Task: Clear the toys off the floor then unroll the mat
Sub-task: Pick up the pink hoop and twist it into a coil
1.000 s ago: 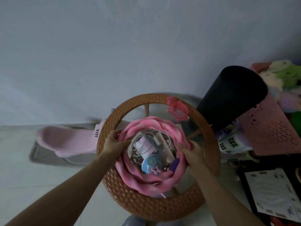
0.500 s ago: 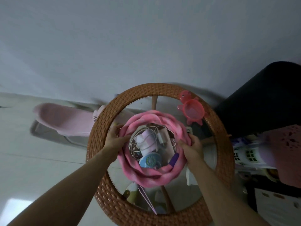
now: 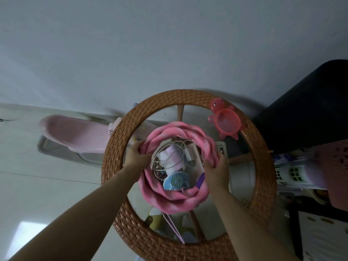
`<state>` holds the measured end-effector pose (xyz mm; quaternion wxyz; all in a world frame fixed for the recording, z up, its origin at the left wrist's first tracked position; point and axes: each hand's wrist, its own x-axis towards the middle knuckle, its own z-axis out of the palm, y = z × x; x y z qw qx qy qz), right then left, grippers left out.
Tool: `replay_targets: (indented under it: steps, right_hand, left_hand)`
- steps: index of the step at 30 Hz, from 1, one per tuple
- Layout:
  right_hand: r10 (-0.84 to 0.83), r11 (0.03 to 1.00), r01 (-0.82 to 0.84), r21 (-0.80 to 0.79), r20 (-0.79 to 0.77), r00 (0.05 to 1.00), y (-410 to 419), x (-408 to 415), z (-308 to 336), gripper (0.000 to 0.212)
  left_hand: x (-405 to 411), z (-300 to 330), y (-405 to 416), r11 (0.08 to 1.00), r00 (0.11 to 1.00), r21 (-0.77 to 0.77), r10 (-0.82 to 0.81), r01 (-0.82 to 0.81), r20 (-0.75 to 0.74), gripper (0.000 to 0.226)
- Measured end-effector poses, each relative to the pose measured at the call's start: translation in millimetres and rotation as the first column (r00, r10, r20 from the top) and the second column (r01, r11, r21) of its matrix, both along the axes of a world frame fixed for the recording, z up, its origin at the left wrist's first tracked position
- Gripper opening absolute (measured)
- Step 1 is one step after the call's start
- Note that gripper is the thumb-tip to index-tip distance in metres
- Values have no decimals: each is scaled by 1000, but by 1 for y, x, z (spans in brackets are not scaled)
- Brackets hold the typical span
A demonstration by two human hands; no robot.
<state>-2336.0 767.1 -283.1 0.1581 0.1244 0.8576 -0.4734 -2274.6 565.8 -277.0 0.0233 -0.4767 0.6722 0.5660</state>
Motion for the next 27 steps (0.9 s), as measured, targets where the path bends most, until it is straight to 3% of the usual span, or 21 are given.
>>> replay_targets:
  steps: [2, 4, 6, 10, 27]
  right_hand:
    - [33, 991, -30, 134, -15, 999, -5, 3, 2, 36]
    - [108, 918, -76, 390, -61, 992, -6, 3, 7, 34]
    - [146, 872, -88, 482, -85, 986, 0, -2, 15, 38]
    - [142, 922, -105, 374, -74, 987, 23, -15, 40, 36]
    - [267, 963, -258, 80, -142, 953, 65, -10, 142, 36]
  left_hand:
    - [-1, 4, -4, 999, 998, 4, -44, 43, 40, 52]
    - [0, 9, -7, 1000, 997, 1, -29, 29, 69, 53]
    - [0, 16, -7, 1000, 997, 5, 29, -30, 67, 48]
    - [0, 37, -9, 995, 995, 17, 95, -94, -24, 54]
    - [23, 159, 7, 998, 976, 46, -22, 33, -217, 40]
